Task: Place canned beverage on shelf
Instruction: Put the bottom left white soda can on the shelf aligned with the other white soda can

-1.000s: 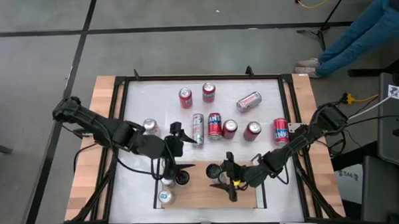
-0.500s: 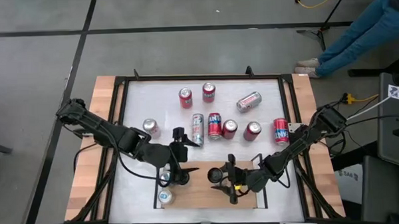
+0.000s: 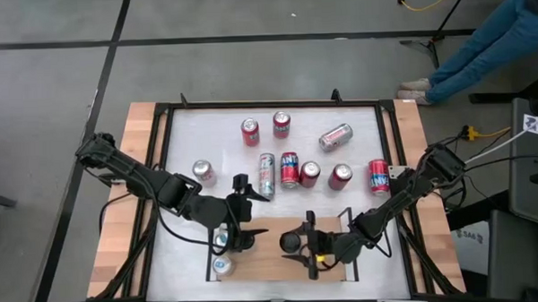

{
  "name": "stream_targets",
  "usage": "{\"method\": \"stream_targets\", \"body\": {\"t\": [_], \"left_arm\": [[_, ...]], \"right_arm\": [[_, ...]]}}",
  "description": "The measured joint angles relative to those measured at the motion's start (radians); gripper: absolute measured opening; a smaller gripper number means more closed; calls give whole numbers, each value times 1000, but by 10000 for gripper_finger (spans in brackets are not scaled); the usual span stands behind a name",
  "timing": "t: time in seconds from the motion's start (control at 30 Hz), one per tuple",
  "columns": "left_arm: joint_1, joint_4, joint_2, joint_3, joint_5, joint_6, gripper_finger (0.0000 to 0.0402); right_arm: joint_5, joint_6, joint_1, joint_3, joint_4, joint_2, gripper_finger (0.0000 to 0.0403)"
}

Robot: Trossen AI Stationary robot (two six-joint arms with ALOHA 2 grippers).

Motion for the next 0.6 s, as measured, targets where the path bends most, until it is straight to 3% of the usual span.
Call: {"method": "stream_targets", "body": {"t": [0.6], "left_arm": [[0, 0, 0, 0, 1, 0, 334]], "right_arm": [[1, -112, -9, 113, 8, 5, 250]]}}
